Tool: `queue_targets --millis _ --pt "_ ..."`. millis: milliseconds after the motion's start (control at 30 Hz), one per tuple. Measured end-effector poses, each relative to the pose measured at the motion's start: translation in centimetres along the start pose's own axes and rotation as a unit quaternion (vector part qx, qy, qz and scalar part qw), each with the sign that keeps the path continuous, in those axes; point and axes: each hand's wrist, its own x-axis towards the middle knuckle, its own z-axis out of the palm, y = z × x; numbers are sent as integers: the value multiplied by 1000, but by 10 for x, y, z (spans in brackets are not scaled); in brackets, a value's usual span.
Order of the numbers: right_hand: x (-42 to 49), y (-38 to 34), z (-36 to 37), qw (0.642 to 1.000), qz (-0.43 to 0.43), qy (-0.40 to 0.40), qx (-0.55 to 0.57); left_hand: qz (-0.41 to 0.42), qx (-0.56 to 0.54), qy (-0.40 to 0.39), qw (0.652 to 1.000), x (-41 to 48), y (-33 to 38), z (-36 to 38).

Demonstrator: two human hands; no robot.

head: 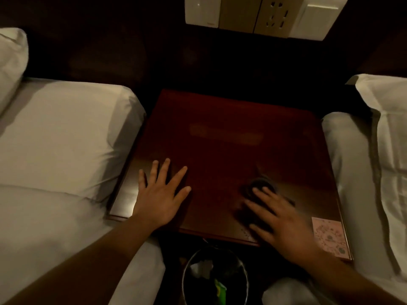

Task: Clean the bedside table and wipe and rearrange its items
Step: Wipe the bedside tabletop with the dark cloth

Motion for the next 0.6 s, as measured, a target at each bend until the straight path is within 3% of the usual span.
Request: queue_targets --millis 67,167,233,400,600 --pt "-17 21 -5 993 102 58 11 6 -7 8 1000 -18 -10 -7" --pt "-4 11 2 928 343 128 67 -1 14 2 1000 -60 -28 -8" --pt "22 -29 9 912 378 141 67 -25 15 -7 1000 -86 -37 -7" --pt "92 -167 43 987 110 101 60 -136 -29 4 990 -124 -58 -16" --pt "138 -262 61 995 -57 -2 86 -203 -88 40 974 -172 -93 -26"
